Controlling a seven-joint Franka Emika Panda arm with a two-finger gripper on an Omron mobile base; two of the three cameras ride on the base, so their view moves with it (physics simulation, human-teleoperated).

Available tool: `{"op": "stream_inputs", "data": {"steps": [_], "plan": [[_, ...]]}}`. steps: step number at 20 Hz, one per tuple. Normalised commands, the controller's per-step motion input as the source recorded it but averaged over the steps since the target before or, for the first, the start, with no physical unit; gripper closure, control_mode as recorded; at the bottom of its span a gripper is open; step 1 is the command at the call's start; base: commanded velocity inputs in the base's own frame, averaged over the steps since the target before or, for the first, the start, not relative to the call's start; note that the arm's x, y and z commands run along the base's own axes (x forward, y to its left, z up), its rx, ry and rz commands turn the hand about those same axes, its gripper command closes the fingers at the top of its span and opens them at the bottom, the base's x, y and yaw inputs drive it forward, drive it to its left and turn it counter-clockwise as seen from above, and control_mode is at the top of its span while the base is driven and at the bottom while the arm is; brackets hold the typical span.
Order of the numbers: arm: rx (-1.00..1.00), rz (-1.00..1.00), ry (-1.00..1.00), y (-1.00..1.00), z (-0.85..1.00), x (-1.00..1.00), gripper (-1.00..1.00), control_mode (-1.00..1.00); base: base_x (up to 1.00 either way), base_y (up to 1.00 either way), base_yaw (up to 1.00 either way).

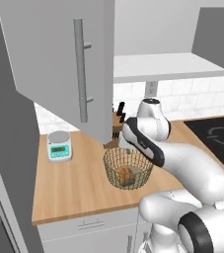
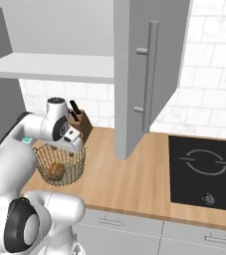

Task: Open the cabinet, pick up the bread from the cabinet and place it in the basket. Then move the basket to the dining counter.

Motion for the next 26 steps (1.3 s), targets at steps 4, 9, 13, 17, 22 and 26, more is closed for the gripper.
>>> {"op": "stream_inputs", "data": {"steps": [4,9,13,17,22,26], "plan": [[-0.01,-0.33,0.06,-0.79,0.01,-0.12,-1.00,-1.00,0.00,0.00,0.00],[0.02,-0.10,0.09,-0.52,0.00,0.00,-1.00,-1.00,0.00,0.00,0.00],[0.11,0.01,0.07,-0.45,-0.03,0.07,-1.00,-1.00,0.00,0.00,0.00],[0.06,0.04,0.00,-0.06,-0.06,0.01,-1.00,-1.00,0.00,0.00,0.00],[0.02,0.06,-0.02,0.16,-0.07,0.00,-1.00,-1.00,0.00,0.00,0.00],[0.00,0.10,-0.08,0.45,-0.08,0.02,-1.00,-1.00,0.00,0.00,0.00]]}}
